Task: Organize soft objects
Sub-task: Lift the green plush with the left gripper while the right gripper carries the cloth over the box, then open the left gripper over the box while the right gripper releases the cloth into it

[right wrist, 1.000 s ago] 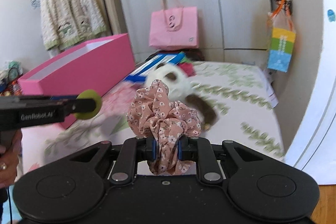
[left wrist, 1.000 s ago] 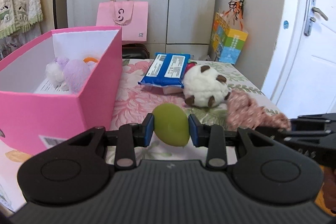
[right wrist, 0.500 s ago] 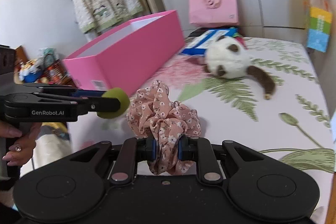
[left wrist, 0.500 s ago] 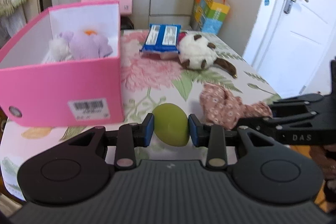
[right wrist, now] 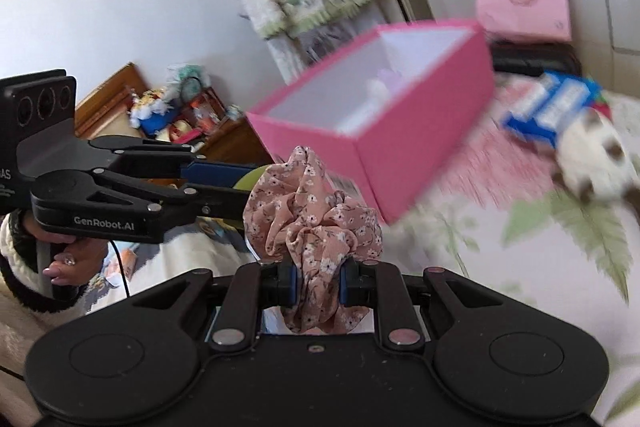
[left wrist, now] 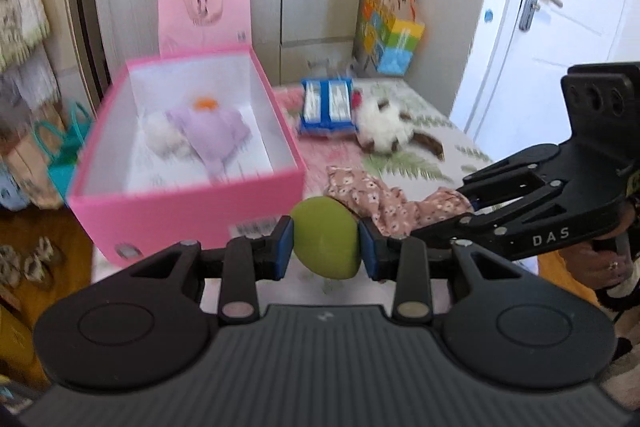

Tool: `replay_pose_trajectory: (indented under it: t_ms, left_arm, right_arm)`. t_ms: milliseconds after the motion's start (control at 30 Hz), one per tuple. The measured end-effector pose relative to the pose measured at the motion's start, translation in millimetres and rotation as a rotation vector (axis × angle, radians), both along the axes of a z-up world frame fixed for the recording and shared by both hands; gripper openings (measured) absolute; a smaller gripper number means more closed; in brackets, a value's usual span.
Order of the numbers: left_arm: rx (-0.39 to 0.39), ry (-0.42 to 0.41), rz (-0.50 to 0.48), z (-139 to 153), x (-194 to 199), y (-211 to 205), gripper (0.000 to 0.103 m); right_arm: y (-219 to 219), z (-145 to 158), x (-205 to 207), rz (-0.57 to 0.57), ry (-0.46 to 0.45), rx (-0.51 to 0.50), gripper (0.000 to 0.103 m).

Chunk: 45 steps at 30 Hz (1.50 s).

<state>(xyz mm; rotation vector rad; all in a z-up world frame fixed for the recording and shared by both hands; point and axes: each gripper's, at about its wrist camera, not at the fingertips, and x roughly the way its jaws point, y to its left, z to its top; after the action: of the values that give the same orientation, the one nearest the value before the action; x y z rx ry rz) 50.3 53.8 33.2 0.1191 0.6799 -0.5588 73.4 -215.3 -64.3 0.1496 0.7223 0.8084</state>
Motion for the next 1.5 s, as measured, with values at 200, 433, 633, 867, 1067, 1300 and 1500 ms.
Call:
replay_pose_trajectory:
  t_ms: [200, 433, 633, 867, 1067, 1300, 1500]
  left_arm:
    - [-0.025, -0.176, 0.031, 38, 17, 12, 0.034]
    - [-0.026, -0.264, 0.104, 61, 66, 20, 0.034]
    - [-0.057, -0.165, 0.184, 39, 118, 33, 0.034]
    - [-0.104, -0.053, 0.274, 2, 160, 57, 0.034]
    - [-0.083, 0.02, 0.326, -25, 186, 64, 0.034]
    - [-0.039, 0.08, 0.339, -34, 193, 61, 0.035]
    - [0.121, -0.008, 0.354, -35, 190, 42, 0.048]
  right_arm:
    - [27, 42, 24, -0.013, -0.148, -0.007, 0.023]
    - [58, 77, 65, -0.038, -0.232, 0.023, 0.024]
    - [71, 69, 117, -0.034, -0.169, 0.007, 0.024]
    - [85, 35, 165, 0.01, -0.05, 0.017, 0.024]
    - [101, 21, 186, 0.022, -0.04, -0.078, 0.024]
    - [117, 12, 190, 0.086, -0.068, -0.187, 0.027]
    - [131, 9, 188, 0.067, -0.139, -0.303, 0.049]
